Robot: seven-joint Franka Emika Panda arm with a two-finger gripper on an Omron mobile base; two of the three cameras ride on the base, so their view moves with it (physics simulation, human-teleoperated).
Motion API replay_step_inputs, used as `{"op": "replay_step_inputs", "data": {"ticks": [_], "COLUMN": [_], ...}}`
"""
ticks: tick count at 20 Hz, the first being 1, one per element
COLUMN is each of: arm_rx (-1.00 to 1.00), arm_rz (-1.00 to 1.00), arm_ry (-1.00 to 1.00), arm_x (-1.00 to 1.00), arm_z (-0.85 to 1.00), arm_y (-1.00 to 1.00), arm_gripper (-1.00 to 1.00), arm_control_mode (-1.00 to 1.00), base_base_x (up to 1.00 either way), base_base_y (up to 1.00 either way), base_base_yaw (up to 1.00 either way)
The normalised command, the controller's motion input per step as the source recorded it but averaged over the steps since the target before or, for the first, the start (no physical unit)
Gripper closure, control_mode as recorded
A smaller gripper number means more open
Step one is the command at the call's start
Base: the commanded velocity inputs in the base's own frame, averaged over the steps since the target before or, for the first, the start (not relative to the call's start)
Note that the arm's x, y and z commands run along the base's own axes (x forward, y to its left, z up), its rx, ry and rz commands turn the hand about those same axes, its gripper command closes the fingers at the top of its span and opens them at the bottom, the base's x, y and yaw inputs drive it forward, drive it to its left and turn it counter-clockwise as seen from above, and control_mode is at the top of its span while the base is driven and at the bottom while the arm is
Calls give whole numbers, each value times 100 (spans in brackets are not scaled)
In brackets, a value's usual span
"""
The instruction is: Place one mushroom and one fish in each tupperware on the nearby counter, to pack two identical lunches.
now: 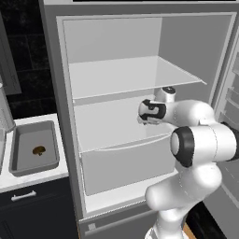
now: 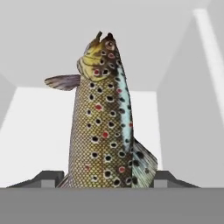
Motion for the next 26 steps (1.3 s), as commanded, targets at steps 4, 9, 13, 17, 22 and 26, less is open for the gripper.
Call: {"op": "replay_step_inputs", "data": {"ticks": [4,9,13,17,22,26], "arm_rx": [0,0,0,0,0,0], "arm_rz": [1,4,4,5,7,6], "arm_ry": [0,-3,0,0,0,0], "arm_x": [-100,-100,-100,-100,-100,-100], "arm_z": [-90,-30,6,45,79,76], "arm_y": [37,25,10,4,1,1], "arm_gripper": [100,100,100,100,100,100], "arm_control_mode": [-100,-100,-100,-100,-100,-100], "base_base_x": [0,0,0,0,0,0], "base_base_y": [0,0,0,0,0,0], "base_base_yaw": [0,0,0,0,0,0]}}
